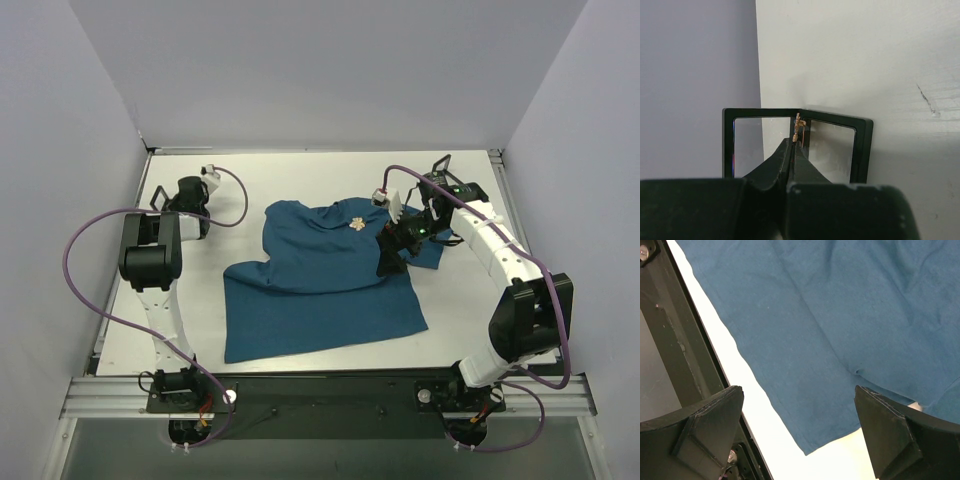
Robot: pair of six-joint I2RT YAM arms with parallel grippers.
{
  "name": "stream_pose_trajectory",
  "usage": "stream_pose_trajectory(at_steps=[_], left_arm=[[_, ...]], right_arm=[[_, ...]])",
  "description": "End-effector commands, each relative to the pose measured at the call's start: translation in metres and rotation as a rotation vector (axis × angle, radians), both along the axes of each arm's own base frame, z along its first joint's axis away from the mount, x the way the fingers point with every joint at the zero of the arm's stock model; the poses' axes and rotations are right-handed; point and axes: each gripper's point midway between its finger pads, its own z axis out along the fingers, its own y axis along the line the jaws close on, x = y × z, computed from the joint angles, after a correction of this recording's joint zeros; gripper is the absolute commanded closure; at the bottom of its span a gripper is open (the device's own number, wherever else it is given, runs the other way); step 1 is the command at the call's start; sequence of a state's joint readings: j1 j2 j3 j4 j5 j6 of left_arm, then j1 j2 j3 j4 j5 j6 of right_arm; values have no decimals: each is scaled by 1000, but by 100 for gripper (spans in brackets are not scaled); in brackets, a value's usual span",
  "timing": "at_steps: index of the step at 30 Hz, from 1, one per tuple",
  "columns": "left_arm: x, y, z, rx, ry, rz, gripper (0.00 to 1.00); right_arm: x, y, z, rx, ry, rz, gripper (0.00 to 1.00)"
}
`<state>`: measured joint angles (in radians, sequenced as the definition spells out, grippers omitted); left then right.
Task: Remove the brooch from the garment
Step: Place the brooch in the brooch box.
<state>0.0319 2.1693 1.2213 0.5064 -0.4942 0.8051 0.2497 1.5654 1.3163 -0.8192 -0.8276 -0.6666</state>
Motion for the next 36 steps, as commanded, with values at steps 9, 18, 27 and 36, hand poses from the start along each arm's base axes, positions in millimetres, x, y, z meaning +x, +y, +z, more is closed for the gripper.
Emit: stream_pose_trajectory(at_steps=[9,18,27,36], left_arm=[[8,-3,52,35,-155,9,100],[1,-5,43,23,-135,5,100],[2,-8,45,12,-152,3,100],[-2,-10,44,6,-148,-4,100]], right_arm=[[-7,4,3,34,17,30,0],[-8,3,4,33,15,29,0],[-6,4,2,31,21,30,0],[-6,4,4,35,14,29,0]])
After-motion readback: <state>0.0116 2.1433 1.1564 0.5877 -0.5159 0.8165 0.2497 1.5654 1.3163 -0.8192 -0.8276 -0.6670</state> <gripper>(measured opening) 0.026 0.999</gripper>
